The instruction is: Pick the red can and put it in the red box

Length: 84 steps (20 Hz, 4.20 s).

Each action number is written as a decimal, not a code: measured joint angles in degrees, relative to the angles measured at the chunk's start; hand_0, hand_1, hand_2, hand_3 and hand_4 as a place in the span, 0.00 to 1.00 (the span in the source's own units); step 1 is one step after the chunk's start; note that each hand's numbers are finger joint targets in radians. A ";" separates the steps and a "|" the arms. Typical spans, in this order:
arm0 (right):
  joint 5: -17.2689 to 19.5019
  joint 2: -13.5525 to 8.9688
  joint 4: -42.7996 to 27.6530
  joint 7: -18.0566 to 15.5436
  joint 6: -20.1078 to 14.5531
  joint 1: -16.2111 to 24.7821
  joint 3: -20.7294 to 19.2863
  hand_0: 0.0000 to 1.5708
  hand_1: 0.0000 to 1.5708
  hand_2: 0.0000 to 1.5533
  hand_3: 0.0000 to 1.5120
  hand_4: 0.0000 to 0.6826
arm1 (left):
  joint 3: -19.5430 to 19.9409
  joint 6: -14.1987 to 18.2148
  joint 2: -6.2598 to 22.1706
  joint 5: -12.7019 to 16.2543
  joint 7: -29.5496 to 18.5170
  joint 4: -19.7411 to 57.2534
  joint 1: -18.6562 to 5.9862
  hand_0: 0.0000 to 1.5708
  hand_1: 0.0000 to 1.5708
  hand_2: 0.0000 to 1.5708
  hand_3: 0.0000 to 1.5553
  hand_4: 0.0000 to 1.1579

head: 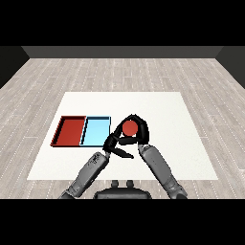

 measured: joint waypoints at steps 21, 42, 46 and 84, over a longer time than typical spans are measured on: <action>-3.07 -0.55 0.63 -1.06 -4.18 -2.09 5.16 1.00 1.00 0.94 0.92 0.91 | -1.16 16.95 1.23 5.17 -2.59 3.10 -3.64 1.00 1.00 1.00 0.96 0.97; 0.18 -0.62 2.32 3.54 -1.36 -2.89 5.06 0.00 0.00 0.00 0.00 0.00 | -1.26 20.55 1.16 4.57 -2.77 4.38 -3.95 1.00 1.00 1.00 0.96 0.97; 1.70 -0.37 2.21 3.68 -1.74 -1.79 4.80 0.00 0.00 0.00 0.00 0.00 | -0.10 18.76 0.64 3.78 -3.81 5.06 -4.69 1.00 1.00 1.00 0.97 0.98; -7.43 -10.74 -18.31 -4.53 12.83 27.95 -18.29 0.00 0.00 0.00 0.00 0.00 | 19.53 13.30 19.85 -5.20 7.65 6.16 -5.78 1.00 1.00 0.99 0.95 0.98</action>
